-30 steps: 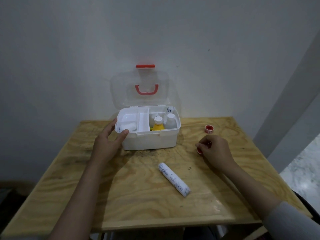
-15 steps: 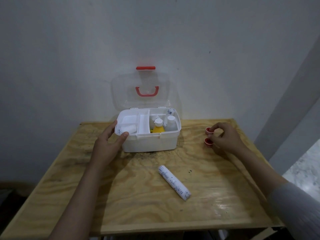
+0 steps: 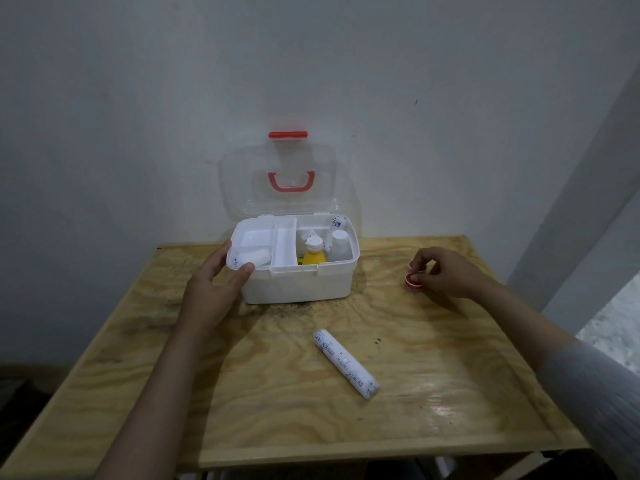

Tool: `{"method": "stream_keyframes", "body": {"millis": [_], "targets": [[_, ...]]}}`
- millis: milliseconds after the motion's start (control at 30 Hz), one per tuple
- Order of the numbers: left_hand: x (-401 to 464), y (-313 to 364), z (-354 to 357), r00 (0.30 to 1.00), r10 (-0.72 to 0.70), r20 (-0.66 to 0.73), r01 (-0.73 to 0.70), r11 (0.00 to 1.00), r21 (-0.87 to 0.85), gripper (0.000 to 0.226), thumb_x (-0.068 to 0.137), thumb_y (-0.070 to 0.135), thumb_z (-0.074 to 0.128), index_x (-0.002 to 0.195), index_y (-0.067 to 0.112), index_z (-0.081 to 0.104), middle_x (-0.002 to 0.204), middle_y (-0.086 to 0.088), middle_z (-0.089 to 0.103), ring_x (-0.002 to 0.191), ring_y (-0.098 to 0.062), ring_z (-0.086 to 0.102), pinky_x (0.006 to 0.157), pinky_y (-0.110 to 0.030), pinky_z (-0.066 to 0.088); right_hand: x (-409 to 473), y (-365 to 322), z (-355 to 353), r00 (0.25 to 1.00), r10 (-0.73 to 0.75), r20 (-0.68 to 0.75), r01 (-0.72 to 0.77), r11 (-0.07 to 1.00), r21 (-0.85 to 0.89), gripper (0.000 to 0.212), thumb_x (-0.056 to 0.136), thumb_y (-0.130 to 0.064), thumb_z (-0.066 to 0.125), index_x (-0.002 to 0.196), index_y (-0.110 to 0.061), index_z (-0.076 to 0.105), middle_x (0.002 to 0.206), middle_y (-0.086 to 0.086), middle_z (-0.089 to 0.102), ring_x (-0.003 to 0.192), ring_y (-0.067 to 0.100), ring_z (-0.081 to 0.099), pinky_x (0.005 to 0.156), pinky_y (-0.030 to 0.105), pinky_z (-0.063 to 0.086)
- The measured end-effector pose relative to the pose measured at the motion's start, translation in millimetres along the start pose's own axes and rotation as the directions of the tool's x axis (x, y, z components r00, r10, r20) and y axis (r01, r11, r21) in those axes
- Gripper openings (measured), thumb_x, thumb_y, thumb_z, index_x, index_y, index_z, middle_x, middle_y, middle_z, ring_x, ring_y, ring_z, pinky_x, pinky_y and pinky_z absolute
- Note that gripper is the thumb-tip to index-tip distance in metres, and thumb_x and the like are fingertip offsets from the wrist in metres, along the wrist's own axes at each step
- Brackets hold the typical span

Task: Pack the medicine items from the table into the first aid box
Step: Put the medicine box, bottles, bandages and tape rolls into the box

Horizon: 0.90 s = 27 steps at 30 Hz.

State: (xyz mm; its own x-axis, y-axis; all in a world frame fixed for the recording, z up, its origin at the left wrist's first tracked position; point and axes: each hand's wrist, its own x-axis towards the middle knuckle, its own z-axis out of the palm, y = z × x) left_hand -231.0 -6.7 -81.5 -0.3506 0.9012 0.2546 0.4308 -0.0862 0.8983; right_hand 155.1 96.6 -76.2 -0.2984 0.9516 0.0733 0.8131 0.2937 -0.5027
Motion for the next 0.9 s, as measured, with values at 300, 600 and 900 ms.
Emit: {"method": "stream_keyframes", "body": {"millis": [300, 600, 900], "targets": [[1.2, 1.9, -0.4, 1.000, 0.004, -0.010, -0.004, 1.000, -0.002, 0.061, 0.084, 0.043, 0.065, 0.141, 0.034, 0.043, 0.144, 0.008, 0.048, 0.130, -0.015, 0.045, 0.103, -0.042, 0.043, -12.8, -9.9, -9.7, 0.994, -0.035, 0.099, 0.036, 0.999, -0.003, 0.012, 0.079, -0.029, 0.073, 0.073, -0.035, 0.063, 0.101, -0.002, 0.056, 0.082, 0.002, 0.055, 0.067, 0.013, 0.040], [0.9, 0.7, -1.9, 1.000, -0.002, -0.007, 0.002, 1.000, 0.002, 0.062, 0.083, 0.044, 0.065, 0.140, 0.035, 0.043, 0.144, 0.009, 0.047, 0.128, -0.013, 0.045, 0.102, -0.045, 0.045, -16.5, -13.4, -2.1, 0.995, -0.070, 0.073, 0.072, 0.997, -0.028, 0.016, 0.069, -0.029, 0.081, 0.080, -0.028, 0.070, 0.103, 0.002, 0.057, 0.083, 0.002, 0.054, 0.067, 0.007, 0.040], [1.8, 5.9, -3.0, 1.000, -0.001, -0.010, 0.001, 0.999, 0.039, 0.060, 0.083, 0.044, 0.065, 0.138, 0.034, 0.045, 0.139, 0.013, 0.050, 0.123, -0.010, 0.047, 0.098, -0.036, 0.044, -12.2, -117.5, -39.7, 0.962, -0.214, -0.172, 0.244, 0.953, 0.180, 0.018, 0.067, -0.030, 0.082, 0.071, -0.037, 0.066, 0.092, -0.008, 0.057, 0.080, 0.008, 0.060, 0.071, 0.024, 0.054]]}}
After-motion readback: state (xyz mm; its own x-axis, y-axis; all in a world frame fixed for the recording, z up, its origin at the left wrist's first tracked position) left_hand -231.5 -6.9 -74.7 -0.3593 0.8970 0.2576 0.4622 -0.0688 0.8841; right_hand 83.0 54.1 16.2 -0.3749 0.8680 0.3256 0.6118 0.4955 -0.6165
